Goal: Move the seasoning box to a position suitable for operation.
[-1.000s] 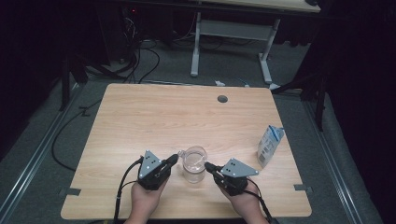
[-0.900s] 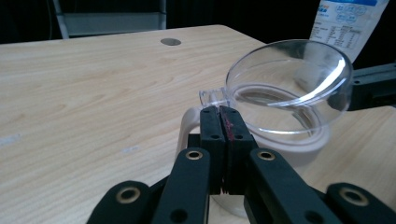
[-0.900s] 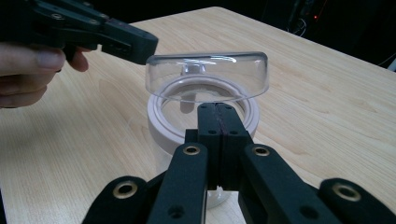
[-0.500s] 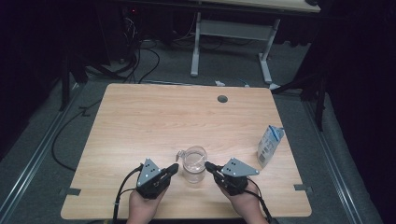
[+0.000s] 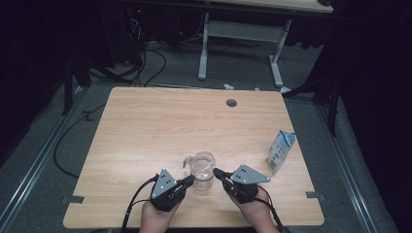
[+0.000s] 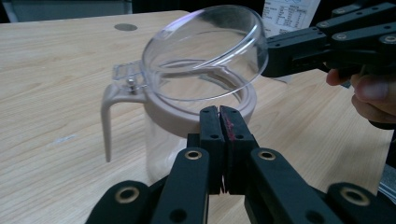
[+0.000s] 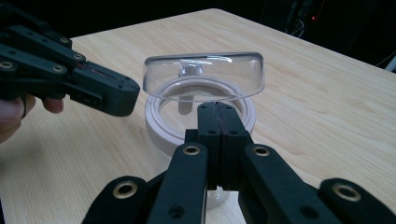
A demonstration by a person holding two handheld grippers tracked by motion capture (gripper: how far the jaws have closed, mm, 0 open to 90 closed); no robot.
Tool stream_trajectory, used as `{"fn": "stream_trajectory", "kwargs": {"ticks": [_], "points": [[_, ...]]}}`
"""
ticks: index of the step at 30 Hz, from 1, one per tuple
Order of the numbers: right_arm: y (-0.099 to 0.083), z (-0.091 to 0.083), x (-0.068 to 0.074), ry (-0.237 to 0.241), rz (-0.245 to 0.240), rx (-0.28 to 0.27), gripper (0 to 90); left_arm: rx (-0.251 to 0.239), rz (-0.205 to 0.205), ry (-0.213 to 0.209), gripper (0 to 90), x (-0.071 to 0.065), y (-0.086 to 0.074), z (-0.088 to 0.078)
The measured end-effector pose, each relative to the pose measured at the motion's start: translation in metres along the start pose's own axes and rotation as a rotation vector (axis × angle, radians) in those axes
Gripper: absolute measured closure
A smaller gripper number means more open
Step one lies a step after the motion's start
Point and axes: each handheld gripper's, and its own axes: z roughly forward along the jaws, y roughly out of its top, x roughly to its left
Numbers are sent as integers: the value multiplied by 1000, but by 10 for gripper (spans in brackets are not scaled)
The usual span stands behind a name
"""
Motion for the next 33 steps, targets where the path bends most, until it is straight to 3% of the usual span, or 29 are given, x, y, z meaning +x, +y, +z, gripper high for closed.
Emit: {"fn": "stream_trajectory", "kwargs": {"ticks": [16, 33], "points": [[-1, 4, 3, 10, 4, 3, 897, -22, -9, -8, 883, -3, 3, 4], [-6, 11, 1, 29, 16, 0, 900, -73, -48, 9, 886, 6, 8, -2]]}}
